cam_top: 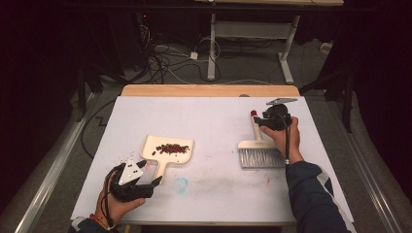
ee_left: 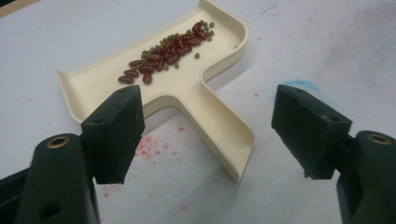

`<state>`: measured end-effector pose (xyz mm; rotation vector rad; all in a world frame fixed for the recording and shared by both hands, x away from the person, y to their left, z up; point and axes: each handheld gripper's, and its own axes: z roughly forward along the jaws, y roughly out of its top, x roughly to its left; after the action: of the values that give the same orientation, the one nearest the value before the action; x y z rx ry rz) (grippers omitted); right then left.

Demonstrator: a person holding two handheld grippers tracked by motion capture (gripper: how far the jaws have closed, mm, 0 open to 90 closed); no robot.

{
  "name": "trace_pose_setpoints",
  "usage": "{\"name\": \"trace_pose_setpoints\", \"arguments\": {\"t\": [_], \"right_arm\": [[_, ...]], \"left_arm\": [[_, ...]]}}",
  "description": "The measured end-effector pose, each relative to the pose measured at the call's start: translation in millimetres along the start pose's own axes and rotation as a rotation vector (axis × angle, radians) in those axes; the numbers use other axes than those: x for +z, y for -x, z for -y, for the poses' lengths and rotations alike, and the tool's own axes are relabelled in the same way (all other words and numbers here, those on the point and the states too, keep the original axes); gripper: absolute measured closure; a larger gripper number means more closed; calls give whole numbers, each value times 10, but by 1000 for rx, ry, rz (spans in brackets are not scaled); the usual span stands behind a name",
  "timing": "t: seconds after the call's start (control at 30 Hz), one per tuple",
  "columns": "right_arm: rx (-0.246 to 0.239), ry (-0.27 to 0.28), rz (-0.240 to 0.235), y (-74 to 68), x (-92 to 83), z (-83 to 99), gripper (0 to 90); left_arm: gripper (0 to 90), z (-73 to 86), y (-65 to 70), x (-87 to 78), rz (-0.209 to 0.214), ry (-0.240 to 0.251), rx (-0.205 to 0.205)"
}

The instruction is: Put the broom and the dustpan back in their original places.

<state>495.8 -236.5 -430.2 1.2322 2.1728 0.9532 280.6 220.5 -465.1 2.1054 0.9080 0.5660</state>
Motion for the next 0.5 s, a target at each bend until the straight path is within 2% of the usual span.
{"name": "trace_pose_setpoints", "arguments": {"t": [0.1,0.17,0.37,0.43,0.5], "right_arm": [[11,41,1,-18,-62,-7,495],[-1,76,10,-50,-116,-11,481],[9,147,-17,-132,-223,10,394],[5,152,9,-161,-258,4,372],[10,188,0,-181,-315,7,368]], "left_arm": [[249,1,-8,-15,-6,3,-3],[244,2,-12,-20,-11,5,-6],[240,3,-1,-10,-9,1,0],[239,0,5,-10,-13,-1,2],[239,-1,7,-12,-15,1,1]]}}
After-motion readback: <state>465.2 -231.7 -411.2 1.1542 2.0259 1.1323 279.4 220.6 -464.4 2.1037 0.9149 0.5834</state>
